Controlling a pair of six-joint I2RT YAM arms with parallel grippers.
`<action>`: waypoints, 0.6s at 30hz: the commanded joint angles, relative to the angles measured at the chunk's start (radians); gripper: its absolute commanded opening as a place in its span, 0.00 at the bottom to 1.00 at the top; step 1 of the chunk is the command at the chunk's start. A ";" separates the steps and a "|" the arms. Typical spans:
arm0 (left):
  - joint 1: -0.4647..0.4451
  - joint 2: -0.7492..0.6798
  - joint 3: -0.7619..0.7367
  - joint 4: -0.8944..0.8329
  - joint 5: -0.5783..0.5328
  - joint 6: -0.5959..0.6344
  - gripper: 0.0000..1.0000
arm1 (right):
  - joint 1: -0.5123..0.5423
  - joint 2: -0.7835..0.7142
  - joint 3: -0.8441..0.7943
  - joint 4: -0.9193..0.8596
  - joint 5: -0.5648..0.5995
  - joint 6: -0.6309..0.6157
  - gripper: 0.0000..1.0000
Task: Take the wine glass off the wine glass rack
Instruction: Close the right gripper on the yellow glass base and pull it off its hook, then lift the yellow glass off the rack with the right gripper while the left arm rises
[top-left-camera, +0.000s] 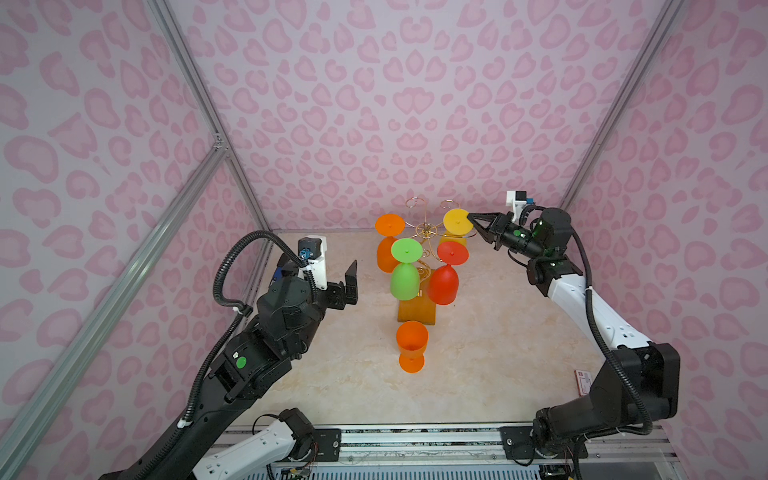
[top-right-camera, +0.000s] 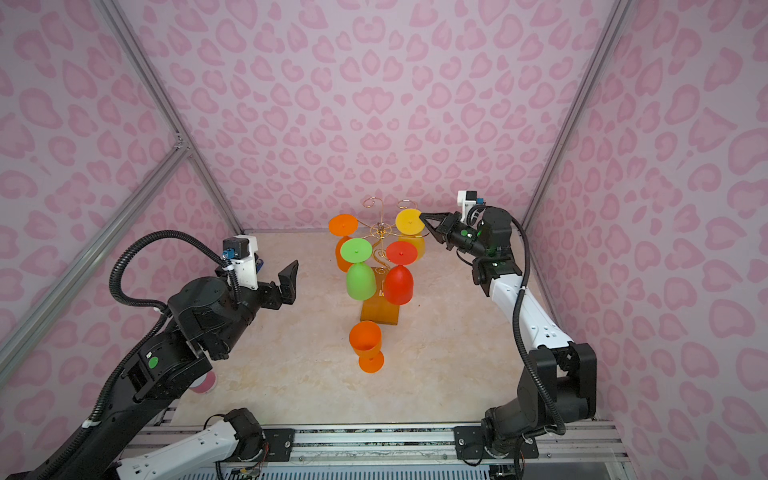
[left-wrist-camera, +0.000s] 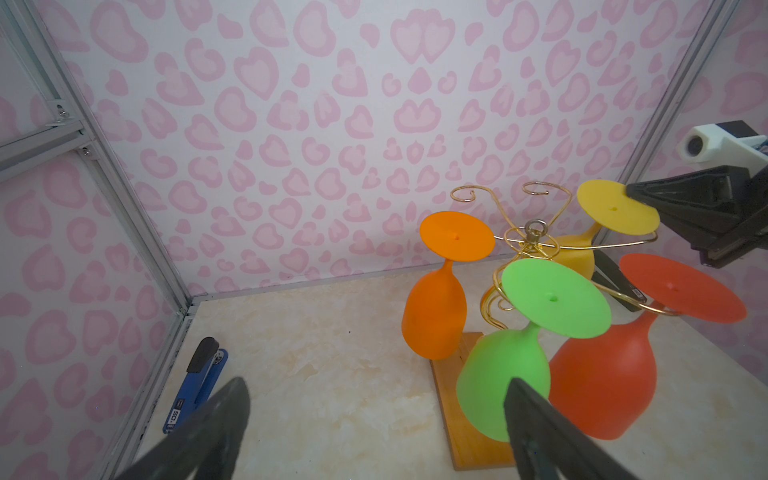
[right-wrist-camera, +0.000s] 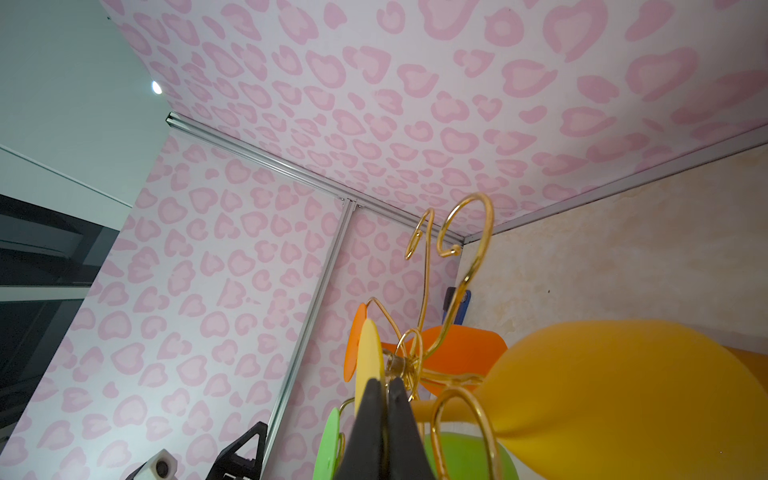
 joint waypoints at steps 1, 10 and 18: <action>0.001 -0.001 -0.001 0.012 0.008 -0.004 0.97 | 0.002 0.018 0.017 0.064 0.001 0.006 0.00; 0.002 0.008 0.000 0.012 0.025 -0.007 0.97 | -0.035 0.046 0.034 0.111 0.008 0.029 0.00; 0.001 0.015 -0.009 0.020 0.049 -0.003 0.97 | -0.120 0.025 0.007 0.180 0.009 0.072 0.00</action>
